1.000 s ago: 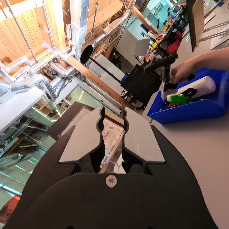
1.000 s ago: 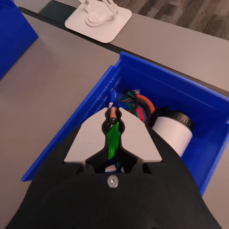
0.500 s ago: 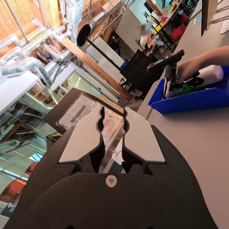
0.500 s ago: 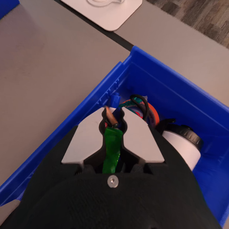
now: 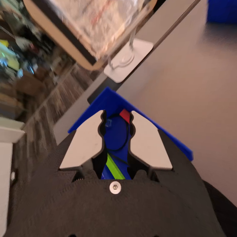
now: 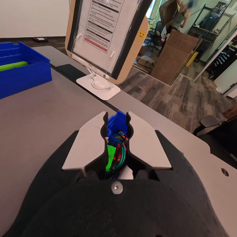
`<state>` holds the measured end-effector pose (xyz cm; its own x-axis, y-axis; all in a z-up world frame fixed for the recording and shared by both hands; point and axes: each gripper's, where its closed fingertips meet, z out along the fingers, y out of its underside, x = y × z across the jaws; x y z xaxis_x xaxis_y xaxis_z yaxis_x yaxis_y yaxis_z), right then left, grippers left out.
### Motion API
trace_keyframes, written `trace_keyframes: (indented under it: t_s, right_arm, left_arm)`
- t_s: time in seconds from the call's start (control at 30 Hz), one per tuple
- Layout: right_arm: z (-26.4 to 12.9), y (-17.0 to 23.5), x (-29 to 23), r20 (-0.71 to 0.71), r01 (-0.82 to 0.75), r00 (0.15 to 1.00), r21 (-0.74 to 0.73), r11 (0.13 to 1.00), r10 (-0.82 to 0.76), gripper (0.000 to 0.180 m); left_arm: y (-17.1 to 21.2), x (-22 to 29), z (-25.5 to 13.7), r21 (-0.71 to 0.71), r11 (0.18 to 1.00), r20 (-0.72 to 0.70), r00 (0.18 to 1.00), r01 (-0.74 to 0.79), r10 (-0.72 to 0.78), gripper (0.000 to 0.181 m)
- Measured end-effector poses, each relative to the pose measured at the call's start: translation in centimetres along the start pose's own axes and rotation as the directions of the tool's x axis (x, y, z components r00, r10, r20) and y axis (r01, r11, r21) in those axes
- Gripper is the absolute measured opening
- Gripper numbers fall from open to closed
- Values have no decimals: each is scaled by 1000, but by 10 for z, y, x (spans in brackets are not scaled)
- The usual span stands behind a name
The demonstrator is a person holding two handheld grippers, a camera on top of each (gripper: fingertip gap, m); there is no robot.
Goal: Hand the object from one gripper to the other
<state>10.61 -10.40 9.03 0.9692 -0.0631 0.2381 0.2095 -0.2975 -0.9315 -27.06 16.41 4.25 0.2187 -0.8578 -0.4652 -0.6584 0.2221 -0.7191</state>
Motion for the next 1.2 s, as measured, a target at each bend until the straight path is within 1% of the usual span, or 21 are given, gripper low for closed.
trace_keyframes:
  t_s: [0.13, 0.27, 0.37, 0.47, 0.53, 0.6, 0.63, 0.67, 0.8, 0.87, 0.9, 0.97, 1.0, 1.03, 1.1, 1.2]
  right_arm:
    - [8, 12, -3, -3, 38, 999, -73, 997, -39, 30]
    - [21, 29, -4, -5, 70, 997, -163, 984, -72, 31]
    - [29, 40, -7, -4, 92, 995, -223, 970, -95, 31]
    - [34, 46, -9, -3, 112, 993, -260, 959, -116, 32]
    - [35, 47, -10, 1, 118, 993, -268, 956, -122, 32]
    - [35, 48, -11, 4, 114, 993, -271, 956, -117, 32]
    - [35, 48, -11, 4, 113, 993, -271, 956, -116, 32]
    - [34, 47, -11, 4, 113, 993, -269, 957, -116, 32]
    - [31, 47, -10, -1, 103, 994, -261, 960, -107, 32]
    - [29, 47, -8, -7, 99, 995, -263, 960, -104, 32]
    - [28, 48, -7, -10, 97, 995, -264, 960, -104, 32]
    - [27, 48, -5, -17, 95, 994, -265, 960, -104, 32]
    - [27, 48, -4, -20, 94, 995, -263, 960, -102, 32]
    - [26, 47, -4, -19, 92, 995, -261, 961, -100, 32]
    - [27, 47, -5, -16, 91, 995, -258, 962, -99, 32]
    - [28, 50, -5, -17, 101, 994, -276, 956, -110, 32]
  left_arm:
    - [51, -1, 51, -87, 992, -134, 985, 95, -106, 33]
    - [83, 17, 95, -179, 955, -254, 926, 238, -278, 38]
    - [96, 26, 119, -240, 912, -281, 876, 333, -393, 39]
    - [100, 29, 135, -256, 888, -256, 859, 382, -444, 42]
    - [105, 32, 142, -300, 870, -235, 853, 392, -466, 49]
    - [113, 34, 147, -354, 864, -189, 877, 359, -442, 60]
    - [114, 32, 149, -359, 865, -166, 887, 352, -430, 65]
    - [112, 30, 150, -353, 865, -145, 892, 357, -427, 62]
    - [112, 26, 151, -358, 877, -103, 920, 319, -377, 64]
    - [115, 23, 148, -375, 868, -87, 920, 326, -383, 56]
    - [118, 18, 147, -380, 866, -56, 926, 325, -373, 52]
    - [133, 3, 143, -427, 849, 40, 944, 312, -326, 35]
    - [138, 2, 143, -450, 836, 55, 945, 313, -323, 34]
    - [137, 9, 144, -448, 828, 21, 930, 337, -367, 36]
    - [122, 16, 148, -387, 807, -38, 867, 447, -498, 42]
    - [103, 23, 144, -348, 765, -146, 775, 541, -615, 48]
